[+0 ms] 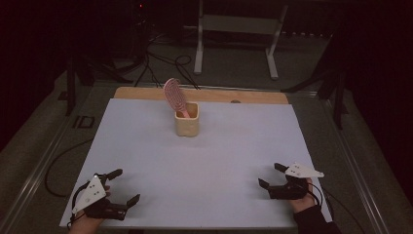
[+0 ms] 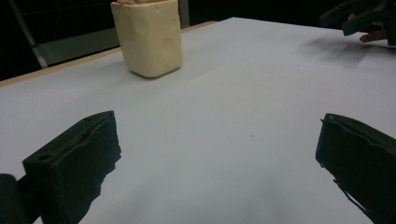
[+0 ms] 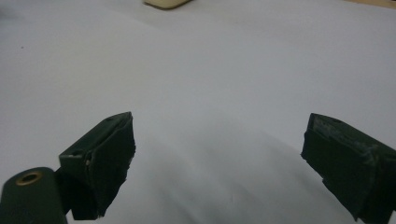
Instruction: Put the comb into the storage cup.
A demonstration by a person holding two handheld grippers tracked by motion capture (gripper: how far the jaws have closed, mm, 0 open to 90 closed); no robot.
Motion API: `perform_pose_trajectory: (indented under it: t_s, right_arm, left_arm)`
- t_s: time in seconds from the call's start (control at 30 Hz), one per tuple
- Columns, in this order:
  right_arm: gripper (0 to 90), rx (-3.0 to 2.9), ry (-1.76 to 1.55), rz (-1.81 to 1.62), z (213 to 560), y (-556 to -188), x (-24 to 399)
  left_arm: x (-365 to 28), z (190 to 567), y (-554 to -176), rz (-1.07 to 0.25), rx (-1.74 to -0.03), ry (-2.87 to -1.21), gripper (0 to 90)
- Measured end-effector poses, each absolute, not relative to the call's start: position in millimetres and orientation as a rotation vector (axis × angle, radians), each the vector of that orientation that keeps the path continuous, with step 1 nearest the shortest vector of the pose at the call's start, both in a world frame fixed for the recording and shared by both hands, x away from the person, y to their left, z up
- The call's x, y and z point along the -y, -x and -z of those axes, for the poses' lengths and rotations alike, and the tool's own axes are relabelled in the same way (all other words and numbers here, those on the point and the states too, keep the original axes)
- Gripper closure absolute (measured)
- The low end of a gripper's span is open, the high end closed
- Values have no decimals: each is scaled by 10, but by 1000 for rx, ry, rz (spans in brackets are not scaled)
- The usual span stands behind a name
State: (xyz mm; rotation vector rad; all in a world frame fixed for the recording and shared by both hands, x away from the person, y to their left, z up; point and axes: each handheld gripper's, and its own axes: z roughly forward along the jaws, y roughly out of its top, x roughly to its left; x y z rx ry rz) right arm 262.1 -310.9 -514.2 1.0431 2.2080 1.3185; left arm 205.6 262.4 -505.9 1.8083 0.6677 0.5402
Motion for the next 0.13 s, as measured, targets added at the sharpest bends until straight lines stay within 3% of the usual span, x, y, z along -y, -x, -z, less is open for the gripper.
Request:
perform_pose_trajectory:
  t_s: [0.13]
  right_arm:
    - [91, -2212, -1031, -1317, 5136, -2614, 3097]
  left_arm:
    - [-2621, 5060, -2058, -540, -666, -1810, 0]
